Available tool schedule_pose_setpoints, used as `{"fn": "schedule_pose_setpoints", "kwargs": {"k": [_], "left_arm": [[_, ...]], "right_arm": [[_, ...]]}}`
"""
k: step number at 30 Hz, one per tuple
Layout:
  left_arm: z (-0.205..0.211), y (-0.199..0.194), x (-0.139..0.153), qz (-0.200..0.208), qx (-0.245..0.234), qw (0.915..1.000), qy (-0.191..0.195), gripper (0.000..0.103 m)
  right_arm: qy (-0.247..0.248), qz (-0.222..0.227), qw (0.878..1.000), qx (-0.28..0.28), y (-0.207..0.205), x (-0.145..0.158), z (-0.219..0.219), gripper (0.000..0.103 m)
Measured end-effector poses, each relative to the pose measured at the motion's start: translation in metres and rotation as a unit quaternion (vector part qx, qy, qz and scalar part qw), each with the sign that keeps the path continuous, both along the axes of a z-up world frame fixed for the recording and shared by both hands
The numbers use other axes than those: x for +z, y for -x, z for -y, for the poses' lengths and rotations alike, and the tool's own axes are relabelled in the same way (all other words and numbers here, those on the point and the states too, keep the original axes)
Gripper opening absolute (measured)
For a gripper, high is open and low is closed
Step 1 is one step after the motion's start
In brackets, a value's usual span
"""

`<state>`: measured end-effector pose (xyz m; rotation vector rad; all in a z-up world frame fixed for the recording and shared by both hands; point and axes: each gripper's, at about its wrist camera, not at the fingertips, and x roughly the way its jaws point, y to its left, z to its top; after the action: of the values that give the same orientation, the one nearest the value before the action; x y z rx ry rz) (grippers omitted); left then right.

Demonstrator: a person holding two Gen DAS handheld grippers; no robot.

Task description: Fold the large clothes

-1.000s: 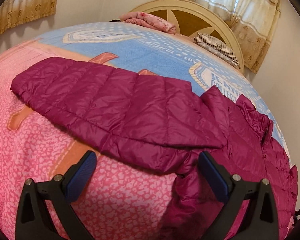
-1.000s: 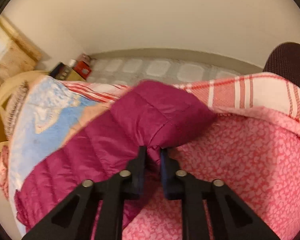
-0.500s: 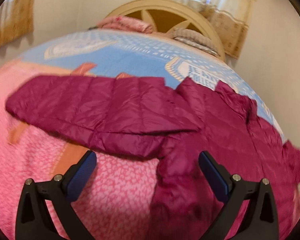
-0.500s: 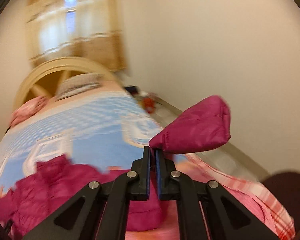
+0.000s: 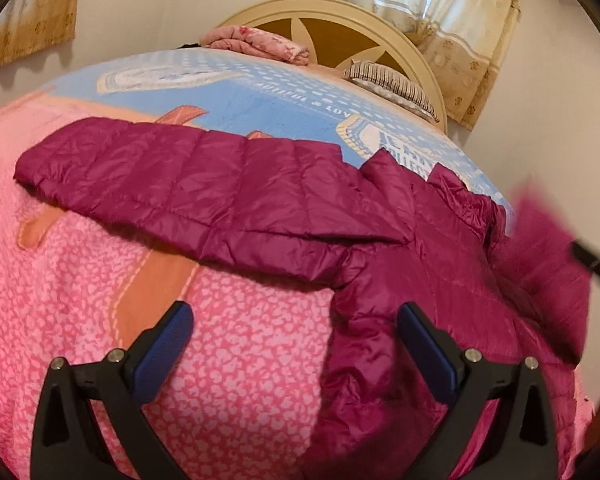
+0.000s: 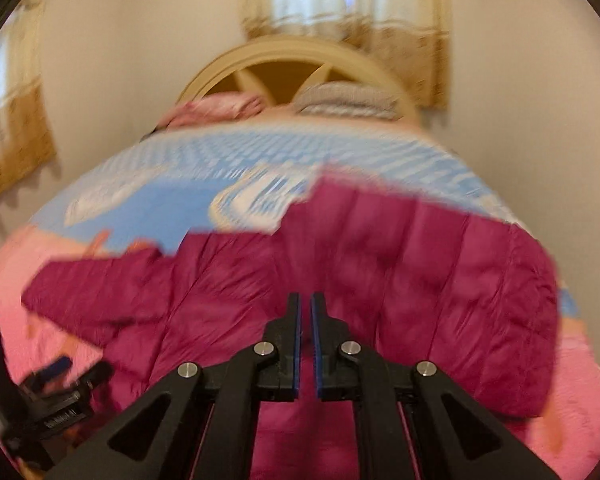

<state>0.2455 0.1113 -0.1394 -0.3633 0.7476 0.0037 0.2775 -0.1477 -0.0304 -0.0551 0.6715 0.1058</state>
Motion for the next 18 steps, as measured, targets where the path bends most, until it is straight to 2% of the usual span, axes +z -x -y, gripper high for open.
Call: {"fn": "schedule_pose_setpoints", "kwargs": {"k": [3,6,9,11,14,16,17,18], "left_arm": [[-0.001,0.000,-0.001,0.001,0.000,1.0000,0.005,0.103],[-0.001,0.000,-0.001,0.003,-0.001,0.9999,0.011,0.103],[-0.003,0.001,-0.002,0.003,-0.002,0.9999,0.015,0.103],[-0.004,0.002,-0.002,0.003,-0.003,0.9998,0.018,0.103],[-0.004,0.001,-0.002,0.002,-0.003,0.9998,0.020,0.103],[-0.004,0.001,-0.002,0.003,-0.004,0.9998,0.020,0.103],[-0.005,0.001,-0.003,0.003,-0.004,0.9998,0.021,0.103],[-0.005,0.001,-0.003,0.003,-0.004,0.9998,0.022,0.103]], "right_arm": [[0.000,-0.025,0.999,0.038,-0.009,-0.030,-0.024,0.004],[-0.012,-0.045,0.996,0.073,-0.011,-0.047,-0.040,0.004],[-0.005,-0.053,0.996,0.071,-0.005,-0.057,-0.046,0.004],[-0.002,-0.055,0.997,0.059,0.000,-0.057,-0.039,0.005],[-0.055,-0.091,0.993,0.056,-0.010,-0.051,-0.014,0.006],[-0.070,-0.103,0.991,0.044,-0.019,-0.048,0.006,0.009],[-0.070,-0.105,0.991,0.039,-0.024,-0.047,0.012,0.019],[-0.081,-0.109,0.990,0.039,-0.028,-0.047,0.018,0.041]]}}
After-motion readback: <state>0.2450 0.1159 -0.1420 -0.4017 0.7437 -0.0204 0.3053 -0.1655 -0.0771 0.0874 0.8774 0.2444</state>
